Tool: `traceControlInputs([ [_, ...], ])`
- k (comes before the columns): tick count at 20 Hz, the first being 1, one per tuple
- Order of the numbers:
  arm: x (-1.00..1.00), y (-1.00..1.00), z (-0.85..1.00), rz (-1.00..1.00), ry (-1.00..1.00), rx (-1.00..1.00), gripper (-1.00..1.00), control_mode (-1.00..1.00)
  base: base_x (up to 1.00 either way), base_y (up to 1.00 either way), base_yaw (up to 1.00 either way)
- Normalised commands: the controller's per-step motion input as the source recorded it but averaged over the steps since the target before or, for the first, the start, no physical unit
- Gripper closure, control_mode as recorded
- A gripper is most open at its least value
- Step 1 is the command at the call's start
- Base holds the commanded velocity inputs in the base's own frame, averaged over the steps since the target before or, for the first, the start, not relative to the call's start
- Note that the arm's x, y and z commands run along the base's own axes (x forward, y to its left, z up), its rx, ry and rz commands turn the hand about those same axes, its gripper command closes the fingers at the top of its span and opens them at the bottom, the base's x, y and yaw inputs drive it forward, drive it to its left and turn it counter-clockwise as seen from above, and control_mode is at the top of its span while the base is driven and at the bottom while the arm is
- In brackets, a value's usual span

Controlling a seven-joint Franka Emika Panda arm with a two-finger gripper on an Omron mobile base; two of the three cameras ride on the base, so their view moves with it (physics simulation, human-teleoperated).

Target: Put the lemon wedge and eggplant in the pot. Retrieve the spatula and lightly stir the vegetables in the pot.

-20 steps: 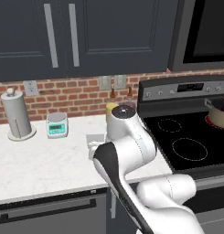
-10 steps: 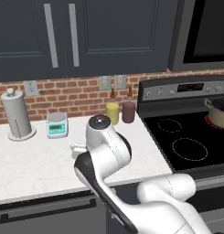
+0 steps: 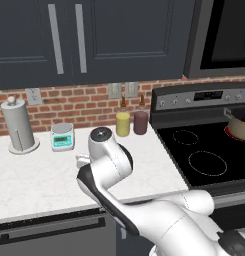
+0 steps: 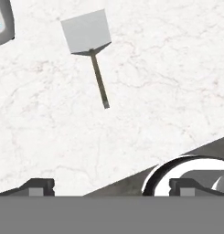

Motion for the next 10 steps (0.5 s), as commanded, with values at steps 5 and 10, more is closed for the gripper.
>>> traceControlInputs([
  [5,0.13,-0.1,-0.33,-0.01,0.0,-0.03,-1.0,-1.0,0.0,0.0,0.0],
  [10,0.1,-0.16,-0.32,0.0,0.0,-0.05,-1.0,-1.0,0.0,0.0,0.0],
])
